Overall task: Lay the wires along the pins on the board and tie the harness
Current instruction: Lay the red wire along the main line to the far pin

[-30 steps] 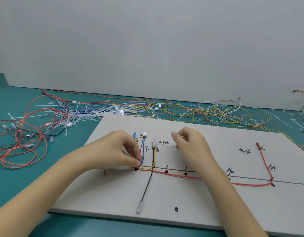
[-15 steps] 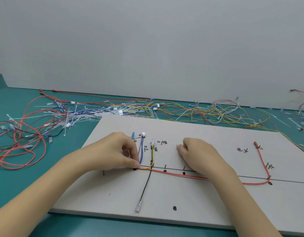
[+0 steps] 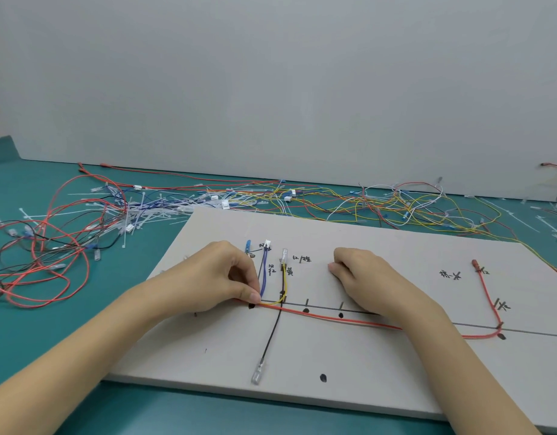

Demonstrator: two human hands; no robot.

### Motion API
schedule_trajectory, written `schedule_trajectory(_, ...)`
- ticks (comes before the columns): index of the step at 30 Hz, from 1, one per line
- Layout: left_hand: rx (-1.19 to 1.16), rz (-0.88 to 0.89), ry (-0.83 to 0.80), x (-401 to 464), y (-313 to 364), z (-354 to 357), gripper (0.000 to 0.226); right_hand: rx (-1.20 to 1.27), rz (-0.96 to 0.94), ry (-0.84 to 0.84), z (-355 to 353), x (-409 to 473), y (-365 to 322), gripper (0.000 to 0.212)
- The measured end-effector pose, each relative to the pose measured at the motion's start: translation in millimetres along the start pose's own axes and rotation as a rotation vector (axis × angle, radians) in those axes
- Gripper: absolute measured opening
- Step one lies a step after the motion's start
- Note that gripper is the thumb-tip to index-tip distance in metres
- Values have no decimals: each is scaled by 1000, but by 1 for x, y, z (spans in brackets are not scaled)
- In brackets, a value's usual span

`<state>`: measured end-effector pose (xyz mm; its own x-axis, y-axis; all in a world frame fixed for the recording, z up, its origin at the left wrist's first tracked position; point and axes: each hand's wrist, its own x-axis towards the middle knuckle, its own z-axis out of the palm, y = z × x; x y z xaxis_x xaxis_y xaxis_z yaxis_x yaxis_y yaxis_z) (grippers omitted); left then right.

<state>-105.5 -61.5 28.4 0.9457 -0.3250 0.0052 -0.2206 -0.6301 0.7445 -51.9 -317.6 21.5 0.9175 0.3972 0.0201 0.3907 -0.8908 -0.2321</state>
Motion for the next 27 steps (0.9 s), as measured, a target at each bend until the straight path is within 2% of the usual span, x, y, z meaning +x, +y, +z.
schedule_trajectory(10, -15, 55, 70, 4, 5, 18, 14, 19, 14, 55, 0, 5, 14, 30)
schedule_trajectory(17, -68, 51, 96, 3, 5, 20, 12, 90, 93, 149, 4, 7, 10, 31)
schedule_trajectory(23, 14, 116, 199, 0, 7, 31, 10, 99, 115, 164, 6, 7, 9, 32)
schedule_trajectory(27, 79, 147, 272, 1, 4, 28, 18, 116, 120, 179, 7, 8, 10, 34)
